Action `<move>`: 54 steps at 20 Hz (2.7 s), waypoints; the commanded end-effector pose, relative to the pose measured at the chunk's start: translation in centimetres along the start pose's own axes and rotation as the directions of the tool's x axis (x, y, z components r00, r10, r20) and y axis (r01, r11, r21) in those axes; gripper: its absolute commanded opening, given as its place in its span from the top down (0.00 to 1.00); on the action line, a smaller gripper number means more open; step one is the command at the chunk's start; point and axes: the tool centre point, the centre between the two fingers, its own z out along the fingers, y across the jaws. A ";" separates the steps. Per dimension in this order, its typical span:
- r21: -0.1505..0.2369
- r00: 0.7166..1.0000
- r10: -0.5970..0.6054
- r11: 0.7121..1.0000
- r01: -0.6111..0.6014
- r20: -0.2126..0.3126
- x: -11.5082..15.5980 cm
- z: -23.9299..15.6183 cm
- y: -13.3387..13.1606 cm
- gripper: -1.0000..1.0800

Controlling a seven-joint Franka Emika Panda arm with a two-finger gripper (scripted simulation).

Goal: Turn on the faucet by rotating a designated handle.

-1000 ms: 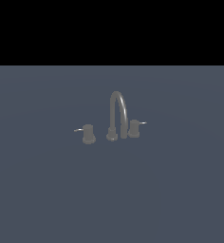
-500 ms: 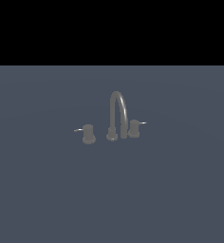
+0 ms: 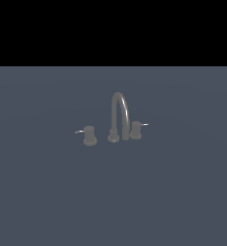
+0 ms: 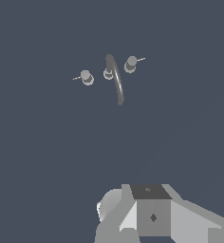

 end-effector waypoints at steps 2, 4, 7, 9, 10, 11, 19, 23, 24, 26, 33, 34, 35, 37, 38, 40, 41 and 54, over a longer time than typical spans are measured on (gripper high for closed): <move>0.000 0.999 0.048 0.999 -0.048 0.000 1.8 0.5 0.1 1.00; 0.000 0.997 0.083 0.997 -0.083 0.000 3.1 1.0 0.1 1.00; 0.000 0.990 0.143 0.990 -0.143 0.000 5.3 1.8 0.3 1.00; 0.000 0.982 0.188 0.982 -0.188 -0.001 7.0 2.6 0.4 1.00; 0.000 0.978 0.210 0.978 -0.210 -0.001 7.9 3.0 0.5 1.00; 0.001 0.973 0.232 0.973 -0.232 -0.001 8.7 3.4 0.6 1.00; 0.002 0.914 0.406 0.914 -0.406 -0.001 15.2 7.6 1.3 1.00; 0.003 0.873 0.488 0.873 -0.488 -0.001 18.2 10.2 1.8 1.00; 0.003 0.861 0.508 0.861 -0.508 -0.001 18.9 10.9 2.0 1.00; 0.004 0.837 0.547 0.837 -0.547 -0.001 20.3 12.3 2.3 1.00; 0.006 0.738 0.674 0.738 -0.674 0.000 24.8 18.0 3.4 1.00; 0.006 0.723 0.691 0.723 -0.691 0.000 25.4 18.9 3.5 1.00; 0.007 0.707 0.708 0.707 -0.708 0.000 26.0 19.8 3.7 1.00; 0.007 0.673 0.740 0.673 -0.739 0.001 27.0 21.6 4.1 1.00; 0.007 0.656 0.755 0.656 -0.755 0.001 27.5 22.5 4.3 1.00; 0.008 0.620 0.784 0.620 -0.784 0.002 28.5 24.5 4.6 1.00; 0.008 0.602 0.799 0.602 -0.798 0.002 28.9 25.5 4.8 1.00; 0.011 0.370 0.929 0.369 -0.929 0.007 32.5 37.7 7.0 1.00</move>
